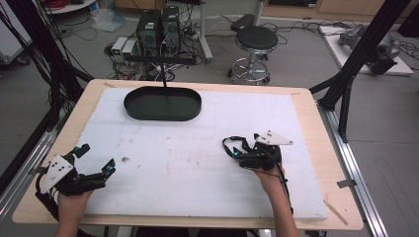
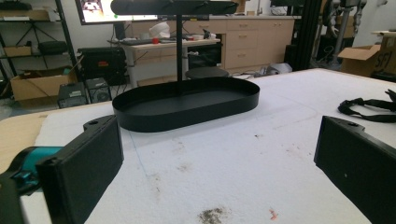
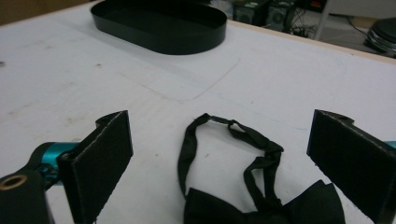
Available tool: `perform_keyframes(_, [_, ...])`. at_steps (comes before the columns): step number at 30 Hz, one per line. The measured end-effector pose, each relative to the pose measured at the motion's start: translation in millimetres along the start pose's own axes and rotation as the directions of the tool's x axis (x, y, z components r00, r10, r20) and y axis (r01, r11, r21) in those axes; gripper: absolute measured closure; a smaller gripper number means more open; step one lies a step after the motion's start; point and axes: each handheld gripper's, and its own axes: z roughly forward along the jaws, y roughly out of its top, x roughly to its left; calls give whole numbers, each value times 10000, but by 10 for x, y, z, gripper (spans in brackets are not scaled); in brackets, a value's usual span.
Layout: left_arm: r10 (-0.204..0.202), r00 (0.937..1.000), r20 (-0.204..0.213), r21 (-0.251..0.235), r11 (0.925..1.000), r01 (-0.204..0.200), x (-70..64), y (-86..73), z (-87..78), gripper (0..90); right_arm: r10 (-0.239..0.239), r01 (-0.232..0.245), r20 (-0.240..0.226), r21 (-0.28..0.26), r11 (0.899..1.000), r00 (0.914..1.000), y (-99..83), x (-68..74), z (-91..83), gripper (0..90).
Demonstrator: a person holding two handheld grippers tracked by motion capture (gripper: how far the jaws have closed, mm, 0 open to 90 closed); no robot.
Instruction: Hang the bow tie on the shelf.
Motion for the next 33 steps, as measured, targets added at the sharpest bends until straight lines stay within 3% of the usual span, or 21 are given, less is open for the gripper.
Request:
perform_keyframes(8, [29, 10000, 16, 34, 10000, -29, 1, -3, 5, 17, 96, -152, 526, 1076, 9941, 9986, -23, -58, 197, 62])
perform_keyframes(10, [40, 10000, 14, 45, 10000, -40, 2, -4, 5, 17, 149, -227, 630, 1265, 9917, 9979, -33, -74, 231, 90])
perform_keyframes(11, [41, 10000, 9, 36, 10000, -41, 2, -5, 6, 17, 250, -346, 716, 1361, 9901, 9971, -41, -102, 247, 178])
perform_keyframes(16, [51, 10000, 40, 82, 10000, -51, -2, -9, 13, 17, 646, -799, 961, 1647, 9831, 9933, -62, -171, 277, 196])
perform_keyframes(24, [76, 10000, 39, 110, 9999, -76, -2, -13, 16, 17, 323, -620, 1368, 2189, 9738, 9901, -53, -169, 332, 336])
perform_keyframes(30, [73, 10000, 33, 106, 9999, -73, 0, -15, 17, 17, 241, -571, 1318, 2532, 9657, 9910, -45, -155, 364, 429])
perform_keyframes(33, [66, 10000, 44, 113, 9999, -66, 0, -15, 17, 17, 287, -616, 1174, 2876, 9558, 9927, -65, -157, 386, 501])
